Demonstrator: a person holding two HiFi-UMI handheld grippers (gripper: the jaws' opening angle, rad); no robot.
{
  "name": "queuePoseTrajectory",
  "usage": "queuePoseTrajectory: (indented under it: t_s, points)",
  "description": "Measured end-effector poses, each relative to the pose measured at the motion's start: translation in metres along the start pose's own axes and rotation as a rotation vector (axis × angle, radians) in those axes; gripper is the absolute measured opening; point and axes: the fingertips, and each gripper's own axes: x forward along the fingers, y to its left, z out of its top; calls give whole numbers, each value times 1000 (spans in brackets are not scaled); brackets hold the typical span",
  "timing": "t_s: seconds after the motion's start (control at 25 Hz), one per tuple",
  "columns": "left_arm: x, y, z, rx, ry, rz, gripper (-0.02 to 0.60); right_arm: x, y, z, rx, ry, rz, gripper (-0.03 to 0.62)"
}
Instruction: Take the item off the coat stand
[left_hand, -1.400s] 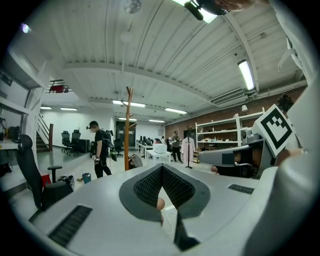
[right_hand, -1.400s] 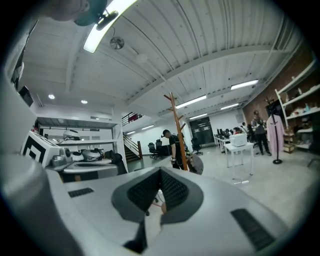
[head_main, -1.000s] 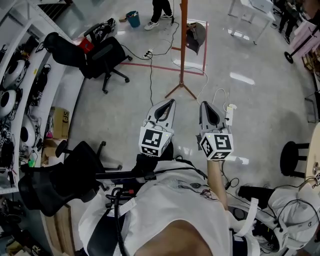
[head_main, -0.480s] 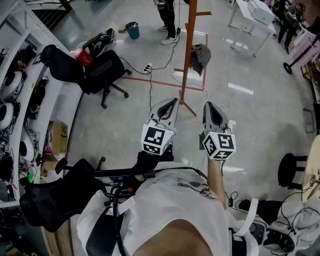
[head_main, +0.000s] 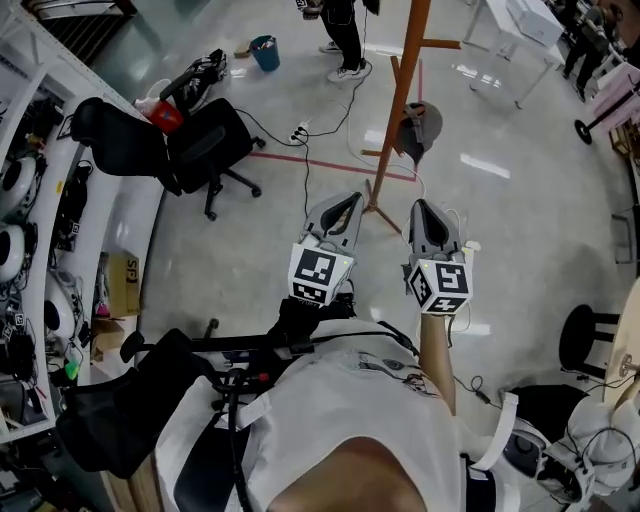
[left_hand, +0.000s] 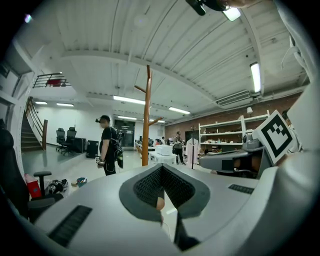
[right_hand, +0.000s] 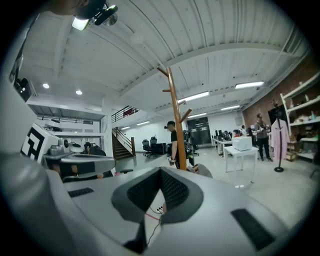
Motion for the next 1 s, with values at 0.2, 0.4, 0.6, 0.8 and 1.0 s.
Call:
queuePoseTrajectory:
  t_s: [0.2,0.4,0.6,0.8,1.0]
  points:
    - [27,9,-1,-38,16,-22,3,19,-11,-4,-8,43,-9,5]
    - [49,8,2,-51,21,-15,3,31,-24,0,-7,50,16,5]
    - [68,12,10,-45,17,32,3,51,-28,5,-12,53,92,5]
    - [85,14,19,-28,6,55,3,65,-39,13,-20,44,122,5]
    - [102,16,20,-22,5,60,3,78,-52,15,-20,46,130,5]
